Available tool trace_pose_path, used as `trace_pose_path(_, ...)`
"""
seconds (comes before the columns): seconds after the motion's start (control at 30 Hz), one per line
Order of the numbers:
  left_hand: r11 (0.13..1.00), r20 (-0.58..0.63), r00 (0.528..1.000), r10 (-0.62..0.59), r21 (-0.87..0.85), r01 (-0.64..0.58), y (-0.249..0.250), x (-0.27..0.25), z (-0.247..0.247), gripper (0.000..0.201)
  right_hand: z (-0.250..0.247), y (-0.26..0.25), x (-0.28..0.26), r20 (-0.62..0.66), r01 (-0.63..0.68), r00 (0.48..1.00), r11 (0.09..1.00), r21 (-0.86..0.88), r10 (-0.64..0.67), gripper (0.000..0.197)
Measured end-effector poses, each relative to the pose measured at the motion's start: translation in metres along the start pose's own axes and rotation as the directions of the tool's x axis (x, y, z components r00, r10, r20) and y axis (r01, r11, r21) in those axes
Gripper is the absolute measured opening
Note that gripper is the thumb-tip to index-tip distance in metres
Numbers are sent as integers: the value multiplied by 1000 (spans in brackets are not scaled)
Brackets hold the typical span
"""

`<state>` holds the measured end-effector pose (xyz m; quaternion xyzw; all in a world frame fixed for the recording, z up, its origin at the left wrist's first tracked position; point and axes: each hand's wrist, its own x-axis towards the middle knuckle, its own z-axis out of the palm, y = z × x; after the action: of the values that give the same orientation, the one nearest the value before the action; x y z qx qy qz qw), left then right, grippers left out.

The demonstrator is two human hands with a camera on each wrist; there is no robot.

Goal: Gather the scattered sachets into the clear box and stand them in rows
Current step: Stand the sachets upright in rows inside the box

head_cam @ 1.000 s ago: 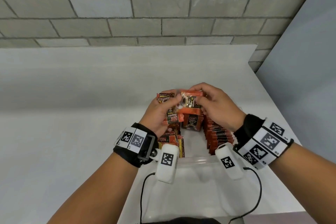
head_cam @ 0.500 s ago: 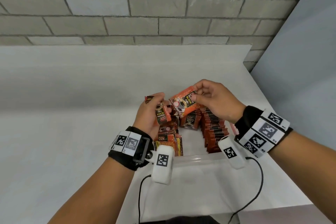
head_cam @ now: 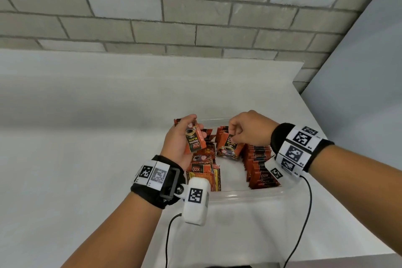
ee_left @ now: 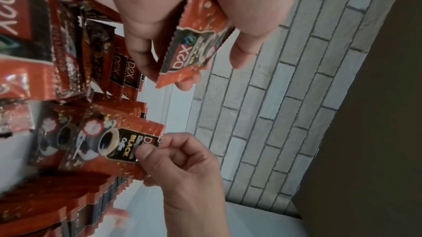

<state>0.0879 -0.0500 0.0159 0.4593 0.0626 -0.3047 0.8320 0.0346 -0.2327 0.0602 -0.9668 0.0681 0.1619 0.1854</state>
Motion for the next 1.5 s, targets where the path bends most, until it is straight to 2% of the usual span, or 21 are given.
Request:
trace_pose_path(0.2, 999, 13, 1000, -22, -26, 22, 2, 0, -1, 14, 11, -5, 10, 54, 16, 999, 978, -209, -5, 5)
trace_pose_path(0.3, 999, 3, 1000, -29, -25, 29, 2, 1, -2, 14, 16, -3, 13, 71, 28, 997, 958, -284, -8, 9)
trace_pose_path(0.57, 999, 18, 999, -40, -21, 40, 2, 2, -3, 12, 9, -3, 10, 95, 57, 995, 975, -216, -37, 7)
trace_pose_path(0.7, 999, 18, 999, -35, -5, 35, 3, 3, -2, 14, 14, -5, 11, 134, 76, 990, 950, -303, -36, 9)
trace_pose_path(0.97, 999, 26, 999, -36, -4, 36, 5, 0, -1, 12, 26, -7, 17, 94, 73, 995, 873, -482, -31, 8)
trace_pose_path(1.13, 999, 24, 999, -34, -8, 34, 6, -2, 0, 12, 27, -8, 16, 71, 96, 995, 849, -520, -69, 9)
trace_pose_path(1.5, 999, 41, 998, -37, -1, 37, 6, -1, -1, 16, 30, -7, 13, 84, 104, 994, 823, -559, -68, 10)
